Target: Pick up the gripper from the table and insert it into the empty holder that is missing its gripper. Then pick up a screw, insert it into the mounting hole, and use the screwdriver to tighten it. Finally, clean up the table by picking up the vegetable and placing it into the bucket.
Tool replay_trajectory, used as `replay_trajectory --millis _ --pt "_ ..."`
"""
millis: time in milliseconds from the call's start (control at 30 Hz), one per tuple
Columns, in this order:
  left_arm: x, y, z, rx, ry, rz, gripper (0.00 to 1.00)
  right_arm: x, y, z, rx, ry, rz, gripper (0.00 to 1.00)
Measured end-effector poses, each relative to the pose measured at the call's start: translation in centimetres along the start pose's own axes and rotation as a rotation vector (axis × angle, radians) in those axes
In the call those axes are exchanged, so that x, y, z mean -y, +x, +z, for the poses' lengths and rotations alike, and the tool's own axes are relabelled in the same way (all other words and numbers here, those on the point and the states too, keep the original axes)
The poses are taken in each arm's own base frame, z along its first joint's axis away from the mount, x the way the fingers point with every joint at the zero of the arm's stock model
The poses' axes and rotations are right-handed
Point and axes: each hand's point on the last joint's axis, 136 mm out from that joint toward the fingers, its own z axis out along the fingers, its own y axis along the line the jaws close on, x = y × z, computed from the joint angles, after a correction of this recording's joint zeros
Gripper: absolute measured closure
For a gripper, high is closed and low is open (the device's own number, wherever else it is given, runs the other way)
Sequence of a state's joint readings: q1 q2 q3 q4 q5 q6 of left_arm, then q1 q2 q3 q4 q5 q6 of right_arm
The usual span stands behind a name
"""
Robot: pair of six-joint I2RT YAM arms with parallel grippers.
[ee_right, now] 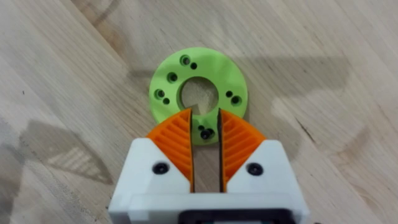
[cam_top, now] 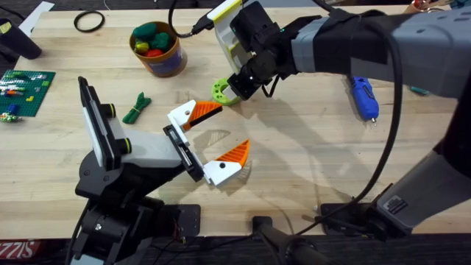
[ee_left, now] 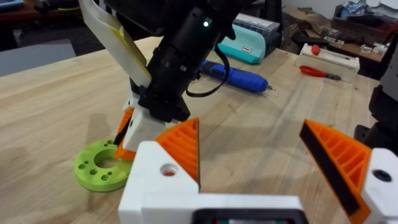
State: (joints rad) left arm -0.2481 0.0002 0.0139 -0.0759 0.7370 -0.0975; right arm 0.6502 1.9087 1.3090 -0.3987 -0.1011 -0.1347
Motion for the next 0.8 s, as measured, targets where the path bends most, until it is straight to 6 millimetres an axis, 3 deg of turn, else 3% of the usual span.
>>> replay_trajectory --millis 800 --pt "-0.01 -0.01 0.00 0.000 -0.001 0.000 0.014 -0.12 0.86 -0.09 -0.038 -0.005 0.005 0.789"
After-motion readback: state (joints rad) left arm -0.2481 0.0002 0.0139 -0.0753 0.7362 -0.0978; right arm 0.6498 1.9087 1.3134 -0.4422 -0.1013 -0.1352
